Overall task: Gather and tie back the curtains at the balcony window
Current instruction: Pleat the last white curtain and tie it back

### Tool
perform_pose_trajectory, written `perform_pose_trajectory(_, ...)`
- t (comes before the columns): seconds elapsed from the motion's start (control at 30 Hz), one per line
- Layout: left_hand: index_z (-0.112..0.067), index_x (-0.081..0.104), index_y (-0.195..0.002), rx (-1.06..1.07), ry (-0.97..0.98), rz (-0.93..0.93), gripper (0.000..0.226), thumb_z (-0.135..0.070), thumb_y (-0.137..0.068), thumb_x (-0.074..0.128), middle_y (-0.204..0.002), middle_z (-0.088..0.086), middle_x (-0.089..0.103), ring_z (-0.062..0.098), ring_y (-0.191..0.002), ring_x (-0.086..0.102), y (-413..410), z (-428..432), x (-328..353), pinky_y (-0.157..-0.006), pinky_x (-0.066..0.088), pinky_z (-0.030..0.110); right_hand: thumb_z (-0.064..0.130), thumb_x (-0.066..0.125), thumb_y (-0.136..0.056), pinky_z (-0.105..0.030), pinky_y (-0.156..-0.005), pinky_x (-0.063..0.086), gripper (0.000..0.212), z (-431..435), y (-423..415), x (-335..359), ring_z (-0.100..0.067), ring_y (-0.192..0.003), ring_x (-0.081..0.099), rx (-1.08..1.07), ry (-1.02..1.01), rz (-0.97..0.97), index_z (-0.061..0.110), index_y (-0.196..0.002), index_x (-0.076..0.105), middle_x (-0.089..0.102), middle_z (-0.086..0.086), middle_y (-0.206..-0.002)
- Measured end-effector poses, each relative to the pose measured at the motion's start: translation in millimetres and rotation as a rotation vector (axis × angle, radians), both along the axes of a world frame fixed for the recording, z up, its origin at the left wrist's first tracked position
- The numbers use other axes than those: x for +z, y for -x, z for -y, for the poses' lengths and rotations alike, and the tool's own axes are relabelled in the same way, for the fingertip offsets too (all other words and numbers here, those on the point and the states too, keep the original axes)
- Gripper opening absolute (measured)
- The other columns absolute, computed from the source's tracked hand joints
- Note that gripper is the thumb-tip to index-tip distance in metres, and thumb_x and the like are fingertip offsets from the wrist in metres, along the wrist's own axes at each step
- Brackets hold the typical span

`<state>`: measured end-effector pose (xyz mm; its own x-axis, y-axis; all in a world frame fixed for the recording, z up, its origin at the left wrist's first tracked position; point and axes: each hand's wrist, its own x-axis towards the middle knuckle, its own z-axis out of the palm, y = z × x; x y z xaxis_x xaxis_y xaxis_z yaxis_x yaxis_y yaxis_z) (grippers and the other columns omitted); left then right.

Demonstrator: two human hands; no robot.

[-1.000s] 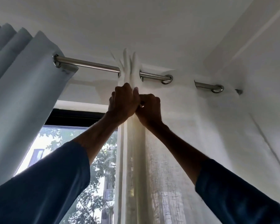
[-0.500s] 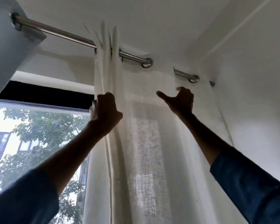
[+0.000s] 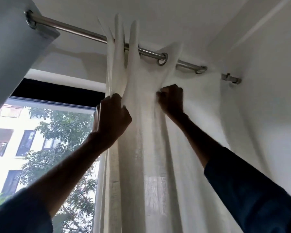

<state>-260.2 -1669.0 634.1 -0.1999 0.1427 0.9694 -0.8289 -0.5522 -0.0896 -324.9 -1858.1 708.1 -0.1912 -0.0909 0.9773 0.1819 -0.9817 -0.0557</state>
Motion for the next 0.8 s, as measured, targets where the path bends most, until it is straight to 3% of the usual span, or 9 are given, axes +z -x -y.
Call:
perform_pose_trajectory(0.07,-0.008,0.059,-0.094,-0.002,0.016,0.049,0.017,-0.021,-0.084,0.055,-0.083,0.014,0.067,0.036,-0.074,0.065,-1.9,-6.8,9.4,-0.065,0.056,0.043,0.011,0.063,-0.082,-0.032,-0.06,0.037,0.05,-39.9,-9.6,-6.0,-0.032,-0.055,0.045,0.056,0.092,0.004,0.015,-0.043,0.033,0.035,-0.001,-0.045)
perform_pose_trajectory(0.13,-0.009,0.058,-0.102,-0.004,0.022,0.08,0.019,-0.017,-0.085,0.053,-0.089,0.016,0.07,0.039,-0.079,0.067,-2.1,-13.2,15.7,-0.069,0.056,0.045,0.011,0.062,-0.086,-0.035,-0.062,0.05,0.042,-72.8,-12.9,-9.9,-0.026,-0.049,0.059,0.132,0.141,-0.006,0.008,-0.045,0.051,0.055,-0.005,-0.045)
perform_pose_trajectory(0.2,-0.011,0.054,-0.111,-0.02,0.0,0.091,0.027,-0.012,-0.085,0.049,-0.093,0.015,0.071,0.041,-0.084,0.068,1.0,-17.6,20.0,-0.073,0.056,0.047,0.012,0.063,-0.088,-0.033,-0.059,0.054,0.04,-91.7,-11.4,-9.5,-0.014,-0.043,0.06,0.197,0.175,0.018,0.007,-0.049,0.06,0.06,-0.002,-0.046)
perform_pose_trajectory(0.27,-0.014,0.046,-0.122,-0.026,-0.039,0.074,0.038,-0.01,-0.084,0.048,-0.083,0.011,0.067,0.043,-0.084,0.067,7.6,-19.4,21.4,-0.071,0.055,0.046,0.012,0.064,-0.088,-0.034,-0.055,0.054,0.041,-95.6,-10.6,-9.5,-0.013,-0.043,0.059,0.198,0.184,0.029,0.011,-0.047,0.058,0.059,0.001,-0.045)
perform_pose_trajectory(0.33,-0.016,0.037,-0.132,0.004,-0.112,0.039,0.052,-0.005,-0.084,0.052,-0.071,0.003,0.054,0.044,-0.076,0.063,15.9,-19.5,19.7,-0.064,0.05,0.043,0.007,0.065,-0.083,-0.037,-0.051,0.054,0.038,-87.9,-15.6,-13.7,-0.018,-0.042,0.061,0.228,0.141,-0.002,0.009,-0.046,0.055,0.059,-0.001,-0.043)
perform_pose_trajectory(0.43,-0.025,0.028,-0.141,0.056,-0.203,0.02,0.07,-0.006,-0.08,0.057,-0.078,0.007,0.054,0.043,-0.072,0.061,23.4,-18.3,12.1,-0.061,0.053,0.045,0.007,0.064,-0.071,-0.044,-0.047,0.053,0.021,-78.5,-24.4,-29.8,-0.034,-0.048,0.063,0.297,0.055,-0.013,0.0,-0.053,0.055,0.06,-0.014,-0.048)
perform_pose_trajectory(0.57,-0.025,0.032,-0.137,0.119,-0.231,-0.001,0.075,-0.001,-0.074,0.066,-0.085,0.008,0.054,0.04,-0.073,0.063,19.1,-10.9,5.3,-0.058,0.05,0.04,0.004,0.071,-0.069,-0.041,-0.058,0.057,0.004,-73.0,-22.4,-54.0,-0.021,-0.057,0.07,0.353,0.003,0.007,0.003,-0.066,0.069,0.071,-0.007,-0.06)
perform_pose_trajectory(0.7,-0.017,0.047,-0.122,0.117,-0.213,-0.006,0.058,0.008,-0.071,0.06,-0.078,0.007,0.059,0.036,-0.072,0.065,14.3,-11.0,7.8,-0.057,0.049,0.037,0.001,0.064,-0.072,-0.044,-0.06,0.053,0.005,-68.6,-19.7,-61.2,-0.035,-0.068,0.068,0.323,-0.044,0.036,-0.003,-0.071,0.067,0.07,-0.016,-0.066)
perform_pose_trajectory(0.8,-0.015,0.056,-0.118,0.044,-0.208,-0.03,0.052,0.004,-0.07,0.062,-0.084,0.011,0.067,0.037,-0.079,0.067,13.2,-14.9,8.8,-0.065,0.053,0.038,-0.002,0.066,-0.077,-0.042,-0.062,0.059,0.006,-76.5,-21.3,-72.8,-0.028,-0.066,0.071,0.308,0.029,0.055,0.0,-0.075,0.071,0.073,-0.011,-0.069)
